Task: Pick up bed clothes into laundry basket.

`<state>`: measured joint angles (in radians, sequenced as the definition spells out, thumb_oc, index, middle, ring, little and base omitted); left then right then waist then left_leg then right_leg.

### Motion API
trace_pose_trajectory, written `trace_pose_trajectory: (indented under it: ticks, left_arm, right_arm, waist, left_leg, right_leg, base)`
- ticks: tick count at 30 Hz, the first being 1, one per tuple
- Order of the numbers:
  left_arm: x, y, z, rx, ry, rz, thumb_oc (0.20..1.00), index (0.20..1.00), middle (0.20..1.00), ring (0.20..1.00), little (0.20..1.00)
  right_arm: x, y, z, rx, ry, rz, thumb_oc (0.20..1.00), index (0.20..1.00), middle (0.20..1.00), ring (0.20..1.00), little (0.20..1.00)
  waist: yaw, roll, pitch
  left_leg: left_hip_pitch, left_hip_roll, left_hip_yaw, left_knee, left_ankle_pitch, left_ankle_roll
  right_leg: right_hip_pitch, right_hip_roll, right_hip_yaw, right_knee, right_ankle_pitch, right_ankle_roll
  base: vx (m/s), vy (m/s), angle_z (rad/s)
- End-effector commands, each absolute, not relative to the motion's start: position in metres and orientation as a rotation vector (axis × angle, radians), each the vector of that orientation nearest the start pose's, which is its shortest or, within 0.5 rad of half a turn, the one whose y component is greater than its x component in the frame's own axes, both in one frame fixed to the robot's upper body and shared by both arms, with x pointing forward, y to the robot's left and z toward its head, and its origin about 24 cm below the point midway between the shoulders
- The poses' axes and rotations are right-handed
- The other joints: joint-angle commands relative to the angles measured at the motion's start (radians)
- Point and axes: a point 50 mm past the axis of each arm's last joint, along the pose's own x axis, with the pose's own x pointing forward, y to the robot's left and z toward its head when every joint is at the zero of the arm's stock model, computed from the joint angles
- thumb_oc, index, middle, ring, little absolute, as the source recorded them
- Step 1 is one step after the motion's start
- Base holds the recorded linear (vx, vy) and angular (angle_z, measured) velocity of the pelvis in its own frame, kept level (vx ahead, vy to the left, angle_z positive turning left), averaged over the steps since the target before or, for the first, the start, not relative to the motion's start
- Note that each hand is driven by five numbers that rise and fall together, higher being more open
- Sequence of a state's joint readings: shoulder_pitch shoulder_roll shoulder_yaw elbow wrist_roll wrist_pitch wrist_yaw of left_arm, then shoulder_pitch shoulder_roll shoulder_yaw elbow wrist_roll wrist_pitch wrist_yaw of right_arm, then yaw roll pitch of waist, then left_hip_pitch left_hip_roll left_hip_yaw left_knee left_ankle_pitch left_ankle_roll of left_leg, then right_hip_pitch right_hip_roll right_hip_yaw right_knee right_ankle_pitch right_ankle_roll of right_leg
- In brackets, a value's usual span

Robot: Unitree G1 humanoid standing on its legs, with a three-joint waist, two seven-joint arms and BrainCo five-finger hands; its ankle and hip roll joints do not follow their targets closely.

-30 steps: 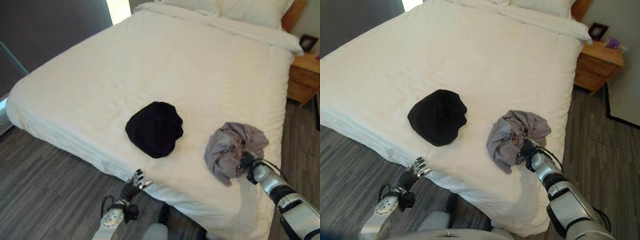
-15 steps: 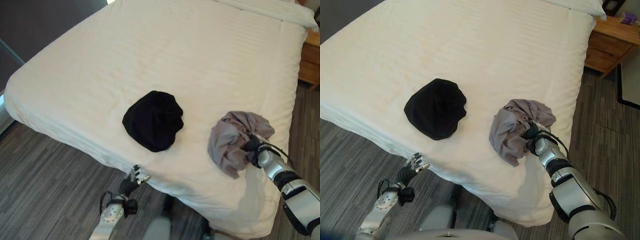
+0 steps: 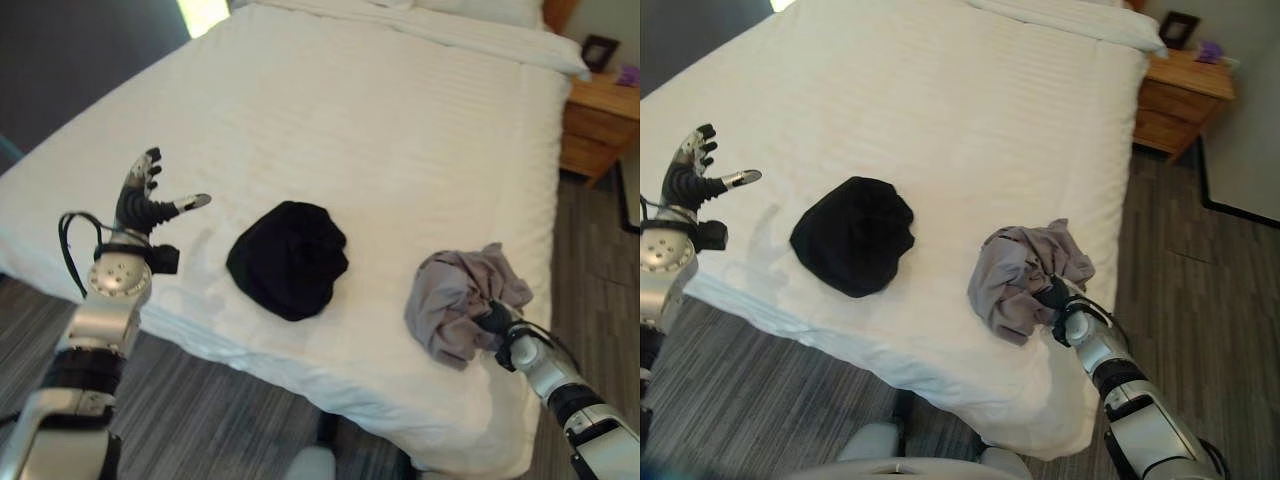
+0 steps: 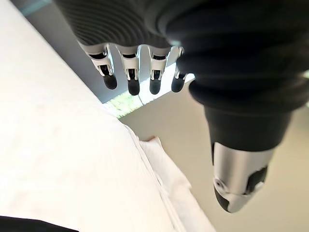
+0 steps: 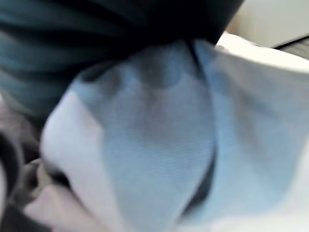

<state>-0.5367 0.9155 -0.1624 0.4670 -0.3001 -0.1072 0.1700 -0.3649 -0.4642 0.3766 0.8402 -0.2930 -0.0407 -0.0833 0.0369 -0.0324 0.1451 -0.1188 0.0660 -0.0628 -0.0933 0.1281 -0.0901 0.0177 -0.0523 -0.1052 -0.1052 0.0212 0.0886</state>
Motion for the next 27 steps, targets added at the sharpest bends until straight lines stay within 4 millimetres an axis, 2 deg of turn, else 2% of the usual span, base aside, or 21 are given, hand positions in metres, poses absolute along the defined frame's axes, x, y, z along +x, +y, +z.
trace_pose_trajectory:
  ticks: [1,5,10,11,14,15,20,21,24,25,26,27]
  left_arm:
    - [0.336,0.332,0.226,0.652,-0.291,0.376,1.0,1.0,1.0,1.0,1.0]
    - [0.349,0.335,0.232,0.719,-0.229,0.404,1.0,1.0,1.0,1.0,1.0]
    - [0.36,0.339,0.226,0.779,-0.14,0.473,1.0,1.0,1.0,1.0,1.0]
    - [0.366,0.337,0.223,0.829,-0.094,0.503,1.0,1.0,1.0,1.0,1.0]
    - [0.369,0.336,0.22,0.832,-0.069,0.514,1.0,1.0,1.0,1.0,1.0]
    - [0.371,0.334,0.211,0.813,-0.044,0.503,1.0,1.0,1.0,1.0,1.0]
    - [0.371,0.327,0.197,0.804,-0.03,0.424,1.0,1.0,1.0,1.0,1.0]
    - [0.371,0.323,0.183,0.792,0.014,0.386,1.0,1.0,1.0,1.0,1.0]
    - [0.374,0.316,0.159,0.854,0.115,0.328,1.0,1.0,1.0,1.0,1.0]
    - [0.374,0.314,0.153,0.88,0.137,0.311,0.878,0.878,0.878,0.878,0.878]
    - [0.375,0.309,0.148,0.912,0.146,0.288,0.2,0.2,0.2,0.2,0.2]
    - [0.375,0.301,0.141,0.935,0.148,0.25,0.2,0.2,0.2,0.2,0.2]
  right_arm:
    - [0.187,-0.247,-0.111,-0.909,0.884,0.367,0.2,0.2,0.2,0.2,0.2]
    - [0.189,-0.241,-0.111,-0.892,0.869,0.367,0.2,0.2,0.2,0.2,0.2]
    - [0.2,-0.236,-0.106,-0.887,0.829,0.351,0.2,0.2,0.2,0.2,0.2]
    - [0.211,-0.235,-0.099,-0.893,0.787,0.335,0.2,0.2,0.2,0.2,0.2]
    - [0.217,-0.233,-0.095,-0.89,0.759,0.329,0.2,0.2,0.2,0.2,0.2]
    - [0.22,-0.229,-0.093,-0.879,0.738,0.326,0.2,0.2,0.2,0.2,0.2]
    - [0.229,-0.222,-0.086,-0.861,0.682,0.327,0.2,0.2,0.2,0.2,0.2]
    - [0.235,-0.217,-0.082,-0.856,0.652,0.333,0.2,0.2,0.2,0.2,0.2]
    - [0.235,-0.211,-0.083,-0.859,0.644,0.352,0.2,0.2,0.2,0.2,0.2]
    - [0.234,-0.211,-0.083,-0.863,0.64,0.359,0.2,0.2,0.2,0.2,0.2]
    - [0.233,-0.209,-0.083,-0.864,0.634,0.368,0.2,0.2,0.2,0.2,0.2]
    - [0.231,-0.211,-0.084,-0.86,0.639,0.363,0.2,0.2,0.2,0.2,0.2]
  waist:
    - [-0.011,0.001,0.048]
    - [-0.03,-0.002,0.055]
    - [-0.048,-0.012,0.082]
    - [-0.05,-0.024,0.115]
    - [-0.053,-0.034,0.134]
    - [-0.054,-0.042,0.151]
    - [-0.059,-0.052,0.18]
    - [-0.063,-0.055,0.192]
    - [-0.07,-0.053,0.202]
    - [-0.071,-0.052,0.203]
    - [-0.073,-0.051,0.202]
    - [-0.073,-0.048,0.202]
  left_leg:
    - [0.085,-0.011,-0.001,0.006,-0.096,0.007]
    - [0.084,-0.009,0.013,0.006,-0.095,0.008]
    - [0.061,-0.008,0.024,0.006,-0.087,0.01]
    - [0.025,-0.008,0.023,0.006,-0.074,0.013]
    - [0.005,-0.008,0.023,0.006,-0.065,0.015]
    - [-0.011,-0.008,0.022,0.006,-0.059,0.015]
    - [-0.044,-0.007,0.023,0.006,-0.049,0.015]
    - [-0.064,-0.007,0.028,0.006,-0.046,0.014]
    - [-0.076,-0.009,0.032,0.006,-0.044,0.013]
    - [-0.075,-0.01,0.035,0.006,-0.044,0.013]
    - [-0.072,-0.01,0.037,0.006,-0.047,0.013]
    - [-0.068,-0.012,0.038,0.006,-0.05,0.014]
  right_leg:
    - [-0.059,-0.042,-0.007,0.018,0.041,0.08]
    - [-0.068,-0.042,0.009,0.018,0.048,0.084]
    - [-0.104,-0.04,0.022,0.018,0.065,0.087]
    - [-0.143,-0.037,0.026,0.024,0.079,0.086]
    - [-0.165,-0.035,0.029,0.026,0.089,0.086]
    - [-0.179,-0.034,0.032,0.025,0.096,0.085]
    - [-0.215,-0.033,0.043,0.026,0.107,0.086]
    - [-0.236,-0.031,0.05,0.024,0.118,0.087]
    - [-0.249,-0.032,0.055,0.019,0.124,0.09]
    - [-0.248,-0.032,0.057,0.019,0.122,0.091]
    - [-0.247,-0.033,0.06,0.018,0.12,0.092]
    - [-0.244,-0.034,0.061,0.019,0.117,0.091]
  base:
    - [0.0,0.026,-0.12]
    - [-0.01,0.026,-0.12]
    - [-0.08,0.015,-0.12]
    - [-0.1,-0.005,-0.17]
    - [-0.08,-0.005,-0.1]
    - [-0.04,0.005,-0.05]
    - [-0.03,0.013,-0.02]
    - [-0.03,0.018,-0.04]
    - [-0.01,0.026,-0.08]
    - [0.02,0.027,-0.06]
    - [0.02,0.028,-0.03]
    - [0.02,0.028,-0.04]
